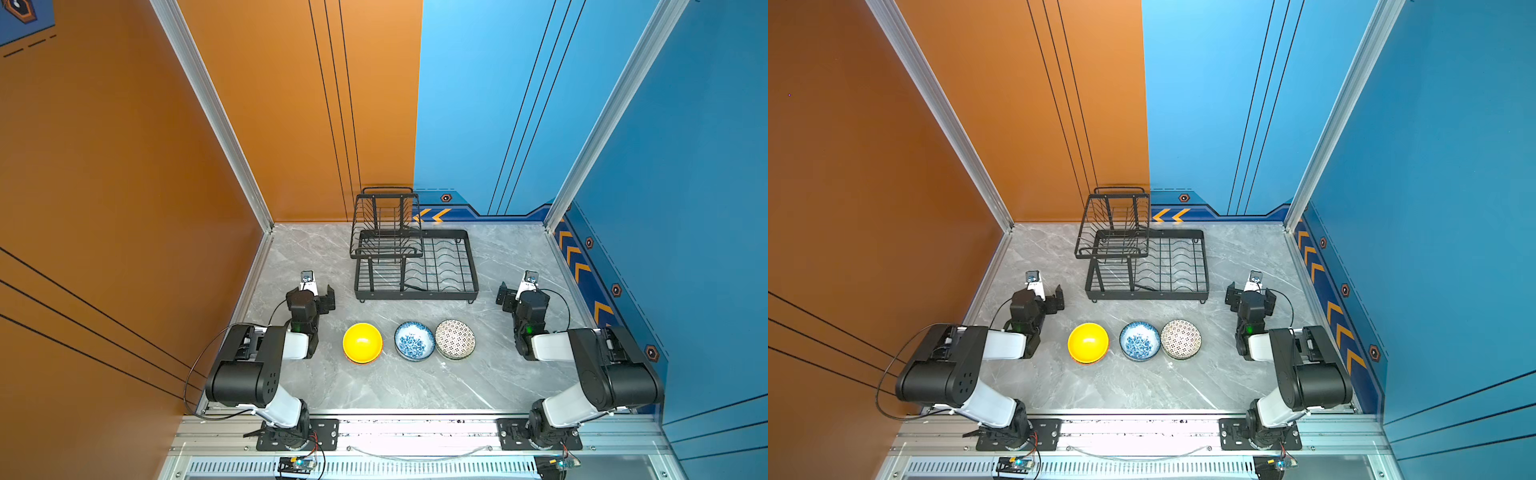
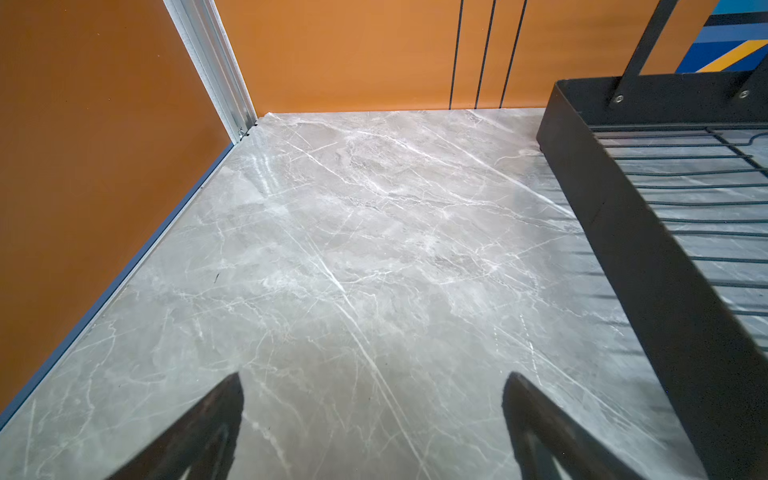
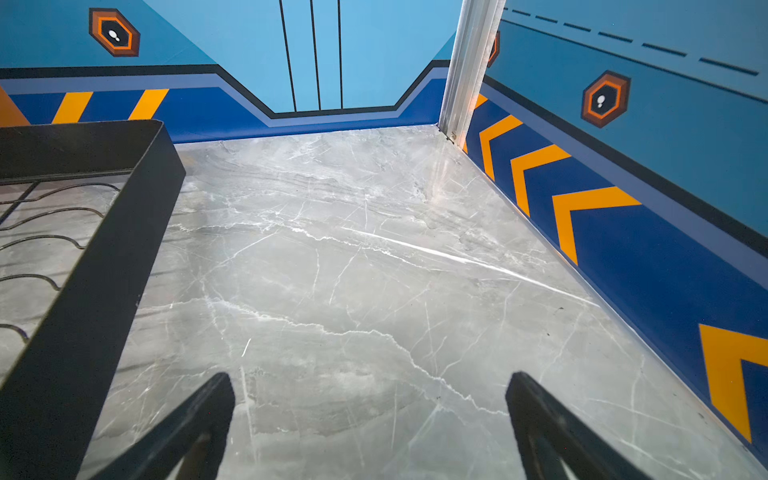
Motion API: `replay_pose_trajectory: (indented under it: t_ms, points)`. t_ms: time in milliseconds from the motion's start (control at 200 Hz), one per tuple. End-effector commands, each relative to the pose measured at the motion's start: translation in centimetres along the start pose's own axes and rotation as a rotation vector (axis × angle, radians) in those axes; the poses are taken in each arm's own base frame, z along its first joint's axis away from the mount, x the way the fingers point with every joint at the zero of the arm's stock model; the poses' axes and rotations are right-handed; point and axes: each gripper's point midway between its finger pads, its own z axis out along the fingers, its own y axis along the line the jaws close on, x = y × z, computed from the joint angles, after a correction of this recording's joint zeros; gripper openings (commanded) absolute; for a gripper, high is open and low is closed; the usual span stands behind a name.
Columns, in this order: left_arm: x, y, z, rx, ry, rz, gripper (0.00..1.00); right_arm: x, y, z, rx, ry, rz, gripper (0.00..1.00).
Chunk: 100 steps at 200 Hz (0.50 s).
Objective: Load the bowls into the dish rack
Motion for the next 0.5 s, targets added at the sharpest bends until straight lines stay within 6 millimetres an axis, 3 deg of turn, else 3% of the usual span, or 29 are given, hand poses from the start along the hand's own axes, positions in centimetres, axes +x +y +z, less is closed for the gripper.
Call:
replay_pose_trajectory:
  t_ms: [0,496]
  points:
    - [-0.22,-0.01,-0.02,-0.007,-0.010,0.011,0.98,-0.03,-0.20,-0.06,0.014,-0.009,0.015,1.00]
    - [-0.23,0.00,0.03,-0.007,-0.010,0.011,0.98,-0.02,-0.23,-0.04,0.016,-0.008,0.014,1.00]
